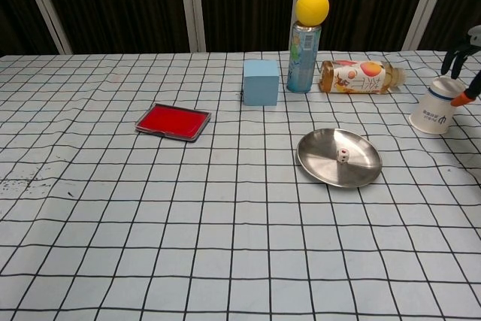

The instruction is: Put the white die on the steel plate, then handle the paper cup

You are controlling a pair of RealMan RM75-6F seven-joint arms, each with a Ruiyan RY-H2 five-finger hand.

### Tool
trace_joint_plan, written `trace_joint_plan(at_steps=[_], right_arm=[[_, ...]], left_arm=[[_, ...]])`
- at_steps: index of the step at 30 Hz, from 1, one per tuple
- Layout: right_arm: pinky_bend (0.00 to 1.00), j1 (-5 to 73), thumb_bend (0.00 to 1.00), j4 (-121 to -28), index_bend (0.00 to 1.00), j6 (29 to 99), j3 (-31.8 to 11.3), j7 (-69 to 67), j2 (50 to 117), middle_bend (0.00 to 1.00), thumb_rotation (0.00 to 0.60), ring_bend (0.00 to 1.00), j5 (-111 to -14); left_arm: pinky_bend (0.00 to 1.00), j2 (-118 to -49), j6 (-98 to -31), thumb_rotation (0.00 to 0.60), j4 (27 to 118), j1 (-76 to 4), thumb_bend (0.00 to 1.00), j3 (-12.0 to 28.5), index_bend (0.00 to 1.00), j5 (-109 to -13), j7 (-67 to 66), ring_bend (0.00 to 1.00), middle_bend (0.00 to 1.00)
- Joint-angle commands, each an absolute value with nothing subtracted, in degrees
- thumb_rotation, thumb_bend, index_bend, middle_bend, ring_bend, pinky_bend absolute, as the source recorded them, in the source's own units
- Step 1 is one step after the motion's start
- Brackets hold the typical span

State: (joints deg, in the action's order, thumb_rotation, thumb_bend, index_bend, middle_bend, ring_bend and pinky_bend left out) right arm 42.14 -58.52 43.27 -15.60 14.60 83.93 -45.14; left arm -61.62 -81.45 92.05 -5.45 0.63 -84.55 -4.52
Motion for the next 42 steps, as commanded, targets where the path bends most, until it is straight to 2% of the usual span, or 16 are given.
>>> trace_joint_plan(at_steps=[1,15,34,42], right_arm=[[0.00,42.24,0.07,-58.03,0.39,42.95,-15.62,14.40,84.28,0.39,0.600,0.15,-45.07],[0.00,43.53,0.07,-54.75,0.39,40.76,-15.88,14.25,85.95,0.40,0.600,0.16,-44.64],[0.00,44.02,0.08,-52.49,0.46,39.65,-15.94,14.13,86.83,0.48,0.600,0.22,-44.61],[0.00,43.88,0.18,-52.79,0.54,39.90,-15.92,14.03,86.41,0.53,0.600,0.25,-45.12]], left_arm=[[0.02,-61.63,-81.41,0.600,92.07,-5.48,0.29,0.67,0.30,-84.49,-4.60,0.00,0.00],[0.02,-61.89,-80.95,0.600,92.25,-5.64,0.29,0.68,0.30,-84.02,-5.58,0.00,0.00],[0.02,-62.09,-80.66,0.600,92.34,-5.83,0.29,0.75,0.31,-83.65,-6.28,0.00,0.00],[0.02,-62.22,-80.61,0.600,92.32,-5.90,0.29,0.71,0.31,-83.70,-6.49,0.00,0.00]])
